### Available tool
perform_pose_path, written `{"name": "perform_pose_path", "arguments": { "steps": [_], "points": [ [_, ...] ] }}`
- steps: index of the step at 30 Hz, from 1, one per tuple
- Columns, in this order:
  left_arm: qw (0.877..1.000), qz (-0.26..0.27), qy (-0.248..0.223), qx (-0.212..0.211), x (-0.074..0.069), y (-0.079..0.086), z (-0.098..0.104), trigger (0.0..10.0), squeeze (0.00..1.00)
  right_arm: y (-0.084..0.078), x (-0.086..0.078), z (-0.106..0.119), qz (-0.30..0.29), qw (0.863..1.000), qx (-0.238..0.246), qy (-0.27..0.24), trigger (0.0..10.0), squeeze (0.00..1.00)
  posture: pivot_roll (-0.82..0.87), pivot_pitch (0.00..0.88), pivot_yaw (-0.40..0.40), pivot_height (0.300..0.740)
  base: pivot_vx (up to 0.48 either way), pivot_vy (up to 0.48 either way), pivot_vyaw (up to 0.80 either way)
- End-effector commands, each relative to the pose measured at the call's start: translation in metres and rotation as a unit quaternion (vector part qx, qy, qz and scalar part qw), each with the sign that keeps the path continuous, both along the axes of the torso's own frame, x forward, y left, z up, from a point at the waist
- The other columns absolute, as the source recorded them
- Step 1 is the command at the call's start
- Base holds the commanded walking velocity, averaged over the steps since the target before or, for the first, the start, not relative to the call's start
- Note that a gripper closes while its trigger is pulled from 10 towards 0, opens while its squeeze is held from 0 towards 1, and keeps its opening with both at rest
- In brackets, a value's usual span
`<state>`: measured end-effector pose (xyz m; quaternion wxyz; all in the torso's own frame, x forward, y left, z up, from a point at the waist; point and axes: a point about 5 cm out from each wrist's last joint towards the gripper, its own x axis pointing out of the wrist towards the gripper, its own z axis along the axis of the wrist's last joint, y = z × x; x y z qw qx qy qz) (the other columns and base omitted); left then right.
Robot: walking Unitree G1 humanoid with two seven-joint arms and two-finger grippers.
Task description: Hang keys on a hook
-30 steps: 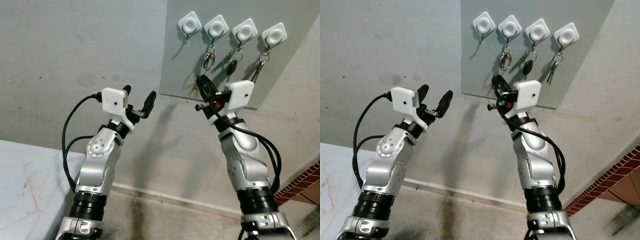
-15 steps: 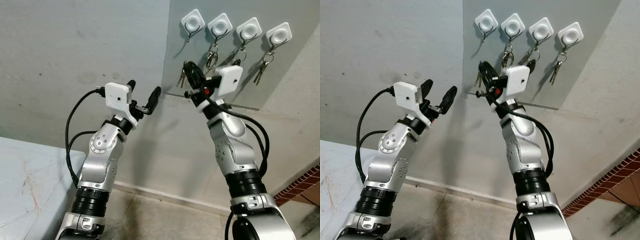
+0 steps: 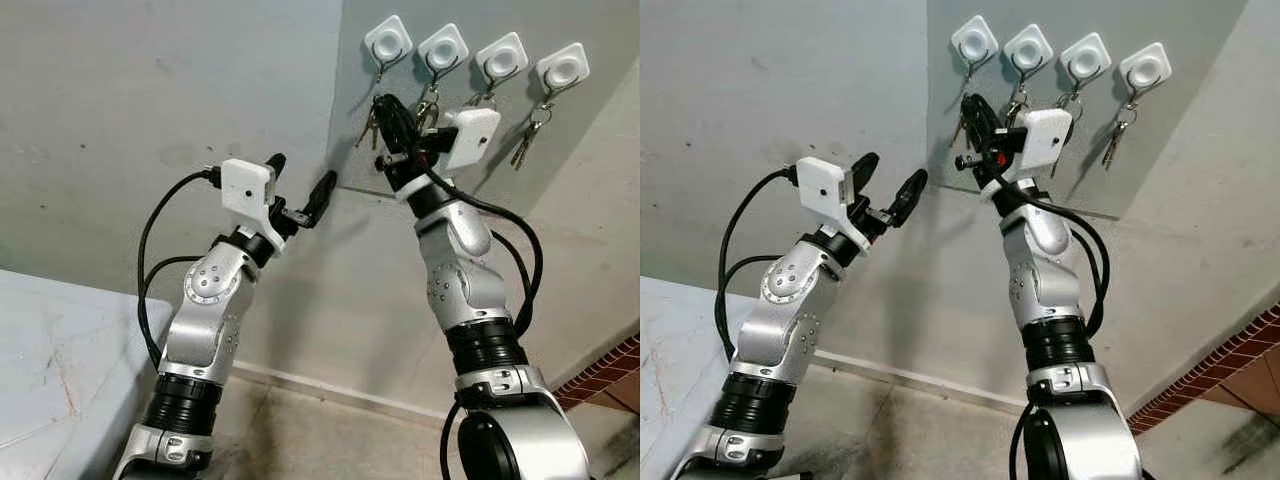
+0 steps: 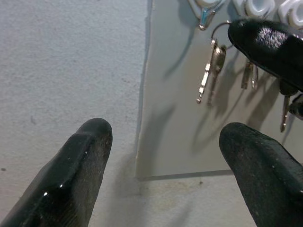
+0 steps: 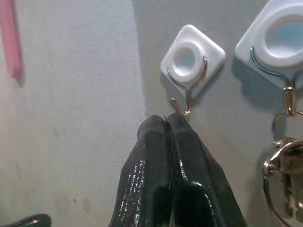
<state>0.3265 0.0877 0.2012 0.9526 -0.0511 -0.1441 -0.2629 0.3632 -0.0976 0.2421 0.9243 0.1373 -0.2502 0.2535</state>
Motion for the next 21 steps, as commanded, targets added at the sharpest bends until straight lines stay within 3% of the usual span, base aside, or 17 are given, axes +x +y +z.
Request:
{"name": "perform_pose_path", "arguments": {
  "steps": [1, 21],
  "points": [
    [1.000, -0.009, -0.014, 0.002, -0.001, -0.005, 0.009, 10.0, 0.00, 0.001, 0.001, 0.010, 0.010, 1.000, 0.007, -0.017, 10.0, 0.00, 0.02, 0.000, -0.024, 0.740, 0.000, 0.000, 0.00],
    [1.000, -0.009, -0.009, -0.003, -0.002, -0.006, 0.009, 10.0, 0.00, 0.002, 0.004, 0.023, 0.031, 0.998, 0.045, -0.026, 10.0, 0.00, 0.03, 0.000, -0.036, 0.740, 0.000, 0.000, 0.00]
  ]
}}
